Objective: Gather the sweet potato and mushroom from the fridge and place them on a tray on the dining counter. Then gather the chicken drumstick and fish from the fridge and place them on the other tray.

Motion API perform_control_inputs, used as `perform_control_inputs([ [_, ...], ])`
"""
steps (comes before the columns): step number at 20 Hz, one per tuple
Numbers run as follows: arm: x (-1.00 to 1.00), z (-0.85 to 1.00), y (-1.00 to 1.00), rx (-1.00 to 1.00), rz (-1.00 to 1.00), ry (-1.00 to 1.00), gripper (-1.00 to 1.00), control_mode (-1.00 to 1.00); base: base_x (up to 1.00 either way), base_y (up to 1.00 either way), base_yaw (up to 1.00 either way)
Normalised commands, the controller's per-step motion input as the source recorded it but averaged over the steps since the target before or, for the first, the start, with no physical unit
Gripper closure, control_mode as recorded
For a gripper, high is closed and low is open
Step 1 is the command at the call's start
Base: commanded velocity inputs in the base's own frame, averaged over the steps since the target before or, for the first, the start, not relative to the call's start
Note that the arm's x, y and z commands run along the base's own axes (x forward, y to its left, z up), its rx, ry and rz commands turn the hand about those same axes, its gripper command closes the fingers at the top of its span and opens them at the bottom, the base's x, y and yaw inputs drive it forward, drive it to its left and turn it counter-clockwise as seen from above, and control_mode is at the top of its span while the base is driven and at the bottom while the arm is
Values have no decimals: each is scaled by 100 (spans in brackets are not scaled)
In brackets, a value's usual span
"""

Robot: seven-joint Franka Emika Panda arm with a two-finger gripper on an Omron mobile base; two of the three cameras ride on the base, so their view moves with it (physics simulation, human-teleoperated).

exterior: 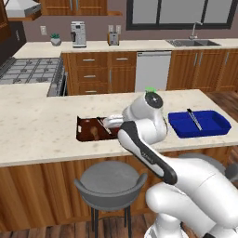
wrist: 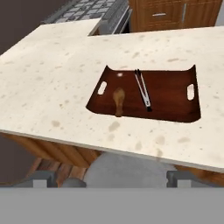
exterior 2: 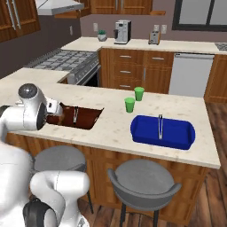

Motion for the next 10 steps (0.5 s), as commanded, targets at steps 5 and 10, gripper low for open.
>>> perform_control_inputs([
  [5, -100, 73, -32, 7, 0, -1, -100, -100, 0, 0, 0],
  [10, -100, 56, -21, 5, -4, 0, -100, -100, 0, 0, 0],
])
